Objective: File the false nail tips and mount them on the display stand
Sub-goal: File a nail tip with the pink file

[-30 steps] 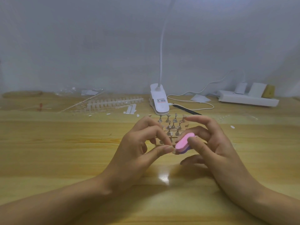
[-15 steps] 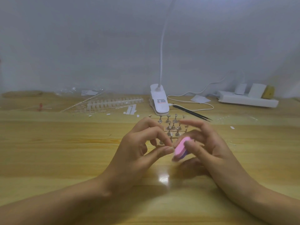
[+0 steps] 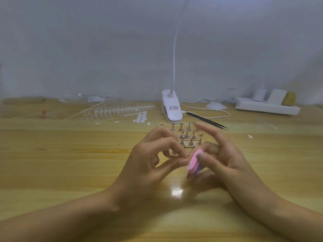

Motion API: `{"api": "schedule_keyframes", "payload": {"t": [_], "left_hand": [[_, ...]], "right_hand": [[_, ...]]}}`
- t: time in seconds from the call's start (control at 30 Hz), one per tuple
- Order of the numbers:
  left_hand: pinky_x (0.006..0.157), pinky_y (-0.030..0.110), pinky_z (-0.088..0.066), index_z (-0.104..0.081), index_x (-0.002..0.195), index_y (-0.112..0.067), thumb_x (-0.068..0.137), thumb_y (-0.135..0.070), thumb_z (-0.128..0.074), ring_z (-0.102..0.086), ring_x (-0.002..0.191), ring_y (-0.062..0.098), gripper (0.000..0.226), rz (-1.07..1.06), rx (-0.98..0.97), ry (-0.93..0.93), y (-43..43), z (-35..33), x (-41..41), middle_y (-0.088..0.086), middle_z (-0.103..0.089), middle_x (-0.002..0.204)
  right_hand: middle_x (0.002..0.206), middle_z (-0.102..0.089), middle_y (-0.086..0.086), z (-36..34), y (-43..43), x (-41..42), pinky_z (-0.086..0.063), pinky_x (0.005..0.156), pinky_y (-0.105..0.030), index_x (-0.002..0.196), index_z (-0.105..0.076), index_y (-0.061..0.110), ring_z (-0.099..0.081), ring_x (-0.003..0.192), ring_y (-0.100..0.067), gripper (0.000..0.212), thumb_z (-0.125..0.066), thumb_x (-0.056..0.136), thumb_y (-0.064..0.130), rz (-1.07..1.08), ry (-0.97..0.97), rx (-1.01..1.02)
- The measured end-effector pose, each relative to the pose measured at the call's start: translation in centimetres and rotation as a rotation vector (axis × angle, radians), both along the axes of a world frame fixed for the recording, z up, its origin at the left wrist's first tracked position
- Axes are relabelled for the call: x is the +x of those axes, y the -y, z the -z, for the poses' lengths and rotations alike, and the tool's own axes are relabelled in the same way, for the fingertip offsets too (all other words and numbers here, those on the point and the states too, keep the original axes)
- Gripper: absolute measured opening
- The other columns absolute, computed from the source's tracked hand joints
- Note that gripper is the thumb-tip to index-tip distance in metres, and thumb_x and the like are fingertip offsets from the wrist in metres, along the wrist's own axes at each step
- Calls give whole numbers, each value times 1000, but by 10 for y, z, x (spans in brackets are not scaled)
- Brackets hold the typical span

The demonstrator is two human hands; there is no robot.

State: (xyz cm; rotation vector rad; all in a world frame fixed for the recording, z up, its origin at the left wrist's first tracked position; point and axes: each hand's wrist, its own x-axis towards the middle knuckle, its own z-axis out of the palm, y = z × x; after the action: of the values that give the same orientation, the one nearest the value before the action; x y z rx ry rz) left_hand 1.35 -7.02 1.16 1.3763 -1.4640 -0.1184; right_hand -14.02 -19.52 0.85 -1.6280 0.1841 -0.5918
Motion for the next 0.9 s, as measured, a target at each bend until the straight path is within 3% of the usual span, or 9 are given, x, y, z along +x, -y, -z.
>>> {"api": "schedule_keyframes", "payload": {"t": [0.07,0.2,0.27,0.33,0.4,0.57,0.7,0.8,0.9], "left_hand": [[53,32,-41,-70,81,-19,83,-25,-73,-53,80,12,7,-5,-5,27,0,0,0,-9,-54,94],[53,31,-39,-70,81,-20,83,-31,-72,-53,81,13,11,3,-1,18,0,0,0,-9,-55,94],[53,30,-39,-70,81,-21,83,-31,-72,-54,80,13,11,-10,-7,23,0,0,1,-9,-55,94],[54,22,-37,-69,81,-20,83,-28,-73,-53,80,12,9,-13,-10,58,-1,1,1,-10,-54,93],[56,16,-35,-70,80,-20,83,-26,-75,-53,80,12,8,-14,-3,57,-1,1,0,-10,-54,93],[57,15,-34,-70,80,-20,83,-31,-71,-53,79,12,11,-23,-8,99,-1,1,0,-10,-54,93],[58,14,-34,-70,79,-19,82,-27,-75,-54,80,12,9,-30,-8,99,0,0,-1,-11,-54,93],[59,13,-34,-70,79,-19,82,-23,-74,-53,80,10,7,-47,-15,98,0,0,-1,-11,-54,92],[59,13,-34,-71,78,-16,81,-21,-75,-53,79,9,7,-21,-15,124,0,0,-1,-10,-53,89]], "right_hand": [[89,-69,-14,1,-3,1,-61,63,-36,140,-46,44,-74,77,-31,59,-66,90,20,-96,-33,-31],[89,-67,-14,0,0,-1,-60,61,-32,140,-46,39,-73,74,-30,56,-63,88,24,52,35,-16],[88,-68,-13,0,-1,0,-61,61,-36,138,-48,41,-73,74,-31,54,-64,90,23,-26,-19,-24],[89,-68,-14,1,-4,0,-61,62,-35,137,-49,44,-74,77,-32,55,-66,90,21,-97,-46,-30],[87,-68,-14,0,-2,0,-60,61,-32,137,-49,42,-73,74,-30,54,-65,90,22,-8,1,-16],[84,-67,-12,1,-2,0,-59,56,-35,134,-53,39,-72,69,-30,53,-71,86,27,-54,-63,-5],[82,-67,-12,0,2,0,-58,56,-32,135,-52,36,-71,68,-24,48,-65,91,23,67,-7,23],[84,-67,-13,0,-2,0,-59,57,-33,136,-52,39,-72,70,-27,53,-69,90,21,-64,-66,-10],[82,-68,-11,0,0,0,-59,57,-33,136,-51,39,-71,68,-24,54,-69,86,25,31,-28,22]]}}
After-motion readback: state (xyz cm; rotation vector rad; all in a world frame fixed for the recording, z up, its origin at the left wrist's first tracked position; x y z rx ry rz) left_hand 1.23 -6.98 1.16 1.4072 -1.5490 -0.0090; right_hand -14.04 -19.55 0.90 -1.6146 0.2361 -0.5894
